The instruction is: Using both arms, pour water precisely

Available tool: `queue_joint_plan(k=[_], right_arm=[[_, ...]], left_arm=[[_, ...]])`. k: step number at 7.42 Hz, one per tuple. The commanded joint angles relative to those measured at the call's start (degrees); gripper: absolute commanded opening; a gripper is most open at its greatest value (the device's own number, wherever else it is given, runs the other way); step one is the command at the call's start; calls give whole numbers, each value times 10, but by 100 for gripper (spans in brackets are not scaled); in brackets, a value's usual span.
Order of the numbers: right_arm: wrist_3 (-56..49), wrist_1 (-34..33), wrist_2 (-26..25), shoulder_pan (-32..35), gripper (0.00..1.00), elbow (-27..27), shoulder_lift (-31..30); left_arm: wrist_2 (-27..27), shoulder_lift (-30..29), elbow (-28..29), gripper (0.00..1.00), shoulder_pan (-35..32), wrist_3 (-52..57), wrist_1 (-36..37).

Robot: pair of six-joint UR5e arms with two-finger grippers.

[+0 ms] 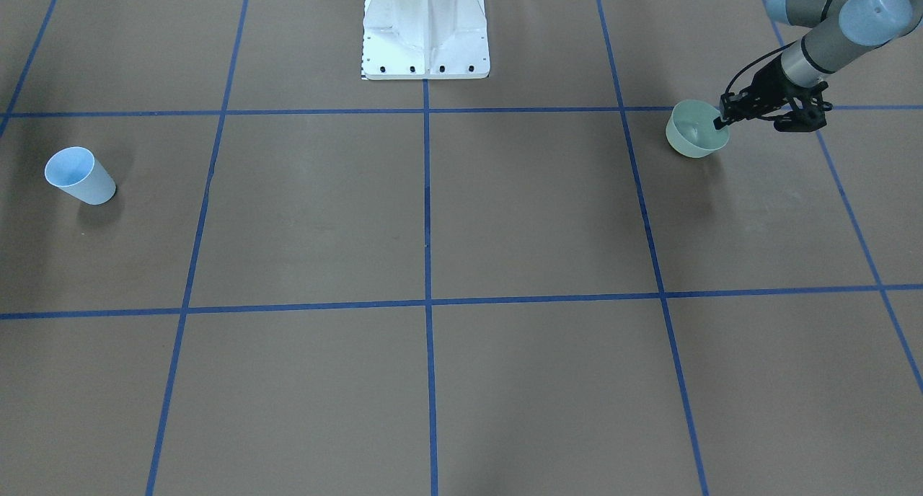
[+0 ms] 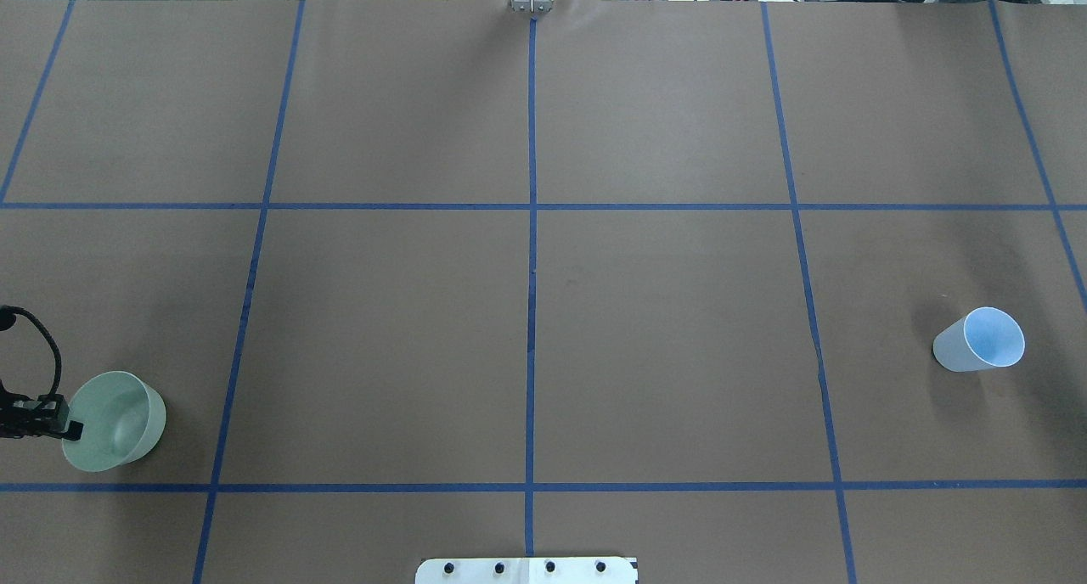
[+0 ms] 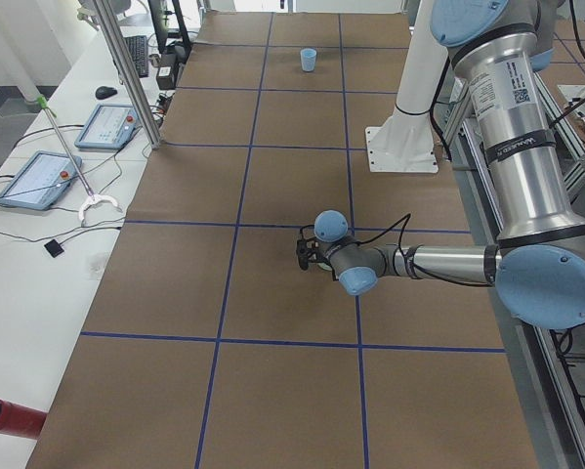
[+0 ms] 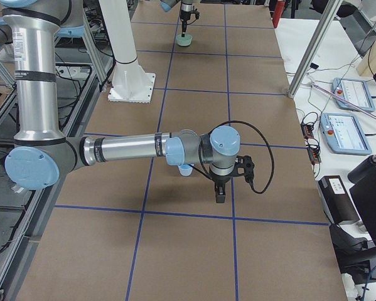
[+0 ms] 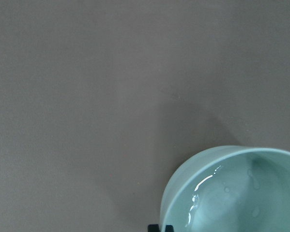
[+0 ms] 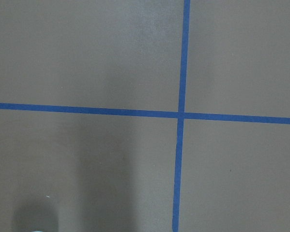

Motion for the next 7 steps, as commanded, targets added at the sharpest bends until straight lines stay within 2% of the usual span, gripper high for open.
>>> queue_joint_plan(k=[1,2,4,5,7], right_arm=[[0,0,0,1,99,0,1],[0,0,0,1,99,0,1],[4,2,0,1,99,0,1],[4,4,-2,1,99,-1,0],[5,6,-5,1,99,-1,-5]], left_arm=[[-15,1,-37,0,-8,-4,5],[-42,-2,-55,0,-9,-10,8],[-45,-34,-72,0,-8,-58,37],[-45,-93,-92,0,-9,-86,113],[-41,-236,-113,0,-11,-91,309]])
